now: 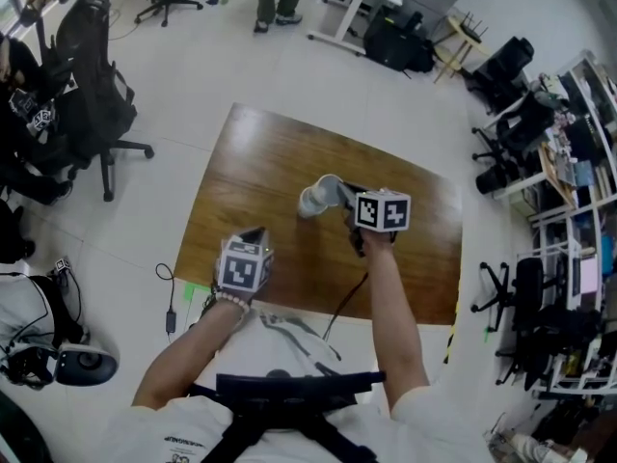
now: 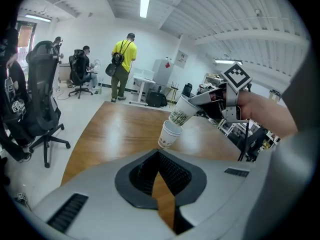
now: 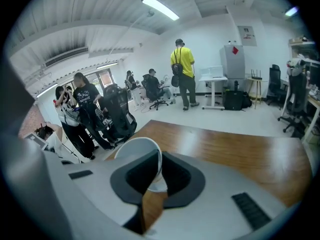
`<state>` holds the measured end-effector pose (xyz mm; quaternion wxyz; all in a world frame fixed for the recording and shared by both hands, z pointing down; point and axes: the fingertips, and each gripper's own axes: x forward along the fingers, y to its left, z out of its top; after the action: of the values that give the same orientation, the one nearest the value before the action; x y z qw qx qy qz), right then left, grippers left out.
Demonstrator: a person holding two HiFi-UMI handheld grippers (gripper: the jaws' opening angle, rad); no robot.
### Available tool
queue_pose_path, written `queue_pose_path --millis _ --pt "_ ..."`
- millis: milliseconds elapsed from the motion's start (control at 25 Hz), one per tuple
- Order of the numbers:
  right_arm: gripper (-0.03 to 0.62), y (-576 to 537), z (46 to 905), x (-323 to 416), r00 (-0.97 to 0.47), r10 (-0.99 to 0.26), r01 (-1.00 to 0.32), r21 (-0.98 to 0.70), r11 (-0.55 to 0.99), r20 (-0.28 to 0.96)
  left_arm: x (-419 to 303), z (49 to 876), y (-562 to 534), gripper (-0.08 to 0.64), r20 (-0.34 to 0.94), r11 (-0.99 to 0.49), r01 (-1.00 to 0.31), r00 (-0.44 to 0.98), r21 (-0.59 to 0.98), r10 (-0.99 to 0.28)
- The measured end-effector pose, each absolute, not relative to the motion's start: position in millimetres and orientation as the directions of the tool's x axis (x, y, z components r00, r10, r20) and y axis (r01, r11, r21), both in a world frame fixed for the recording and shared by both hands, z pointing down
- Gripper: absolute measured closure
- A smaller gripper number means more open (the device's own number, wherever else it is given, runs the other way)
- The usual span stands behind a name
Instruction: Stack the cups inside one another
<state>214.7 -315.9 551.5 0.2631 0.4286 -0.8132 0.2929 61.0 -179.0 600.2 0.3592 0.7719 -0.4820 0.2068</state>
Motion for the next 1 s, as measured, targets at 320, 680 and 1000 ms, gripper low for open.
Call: queue_pose_path --millis 320,680,1000 --pt "0.561 -318.3 580.9 205.5 -0.476 -0.49 -0.85 -0.238 0.47 0.73 49.0 607.0 -180.5 0.561 0.667 -0.253 -0.893 0.447 0.373 -0.596" --pt "0.561 -320.0 612.5 198.0 -0.458 -0.445 -0.852 -0.238 0.466 0.77 32.1 612.1 -183.5 0.562 0.677 -0.217 -0.901 0.427 0.376 -0.6" --pt "0.561 -319.8 636.6 199.5 -0.442 -0.411 -0.856 -0.238 0.458 0.798 25.9 616.9 -183.0 0.561 0.685 -0.195 -0.906 0.413 0.375 -0.601"
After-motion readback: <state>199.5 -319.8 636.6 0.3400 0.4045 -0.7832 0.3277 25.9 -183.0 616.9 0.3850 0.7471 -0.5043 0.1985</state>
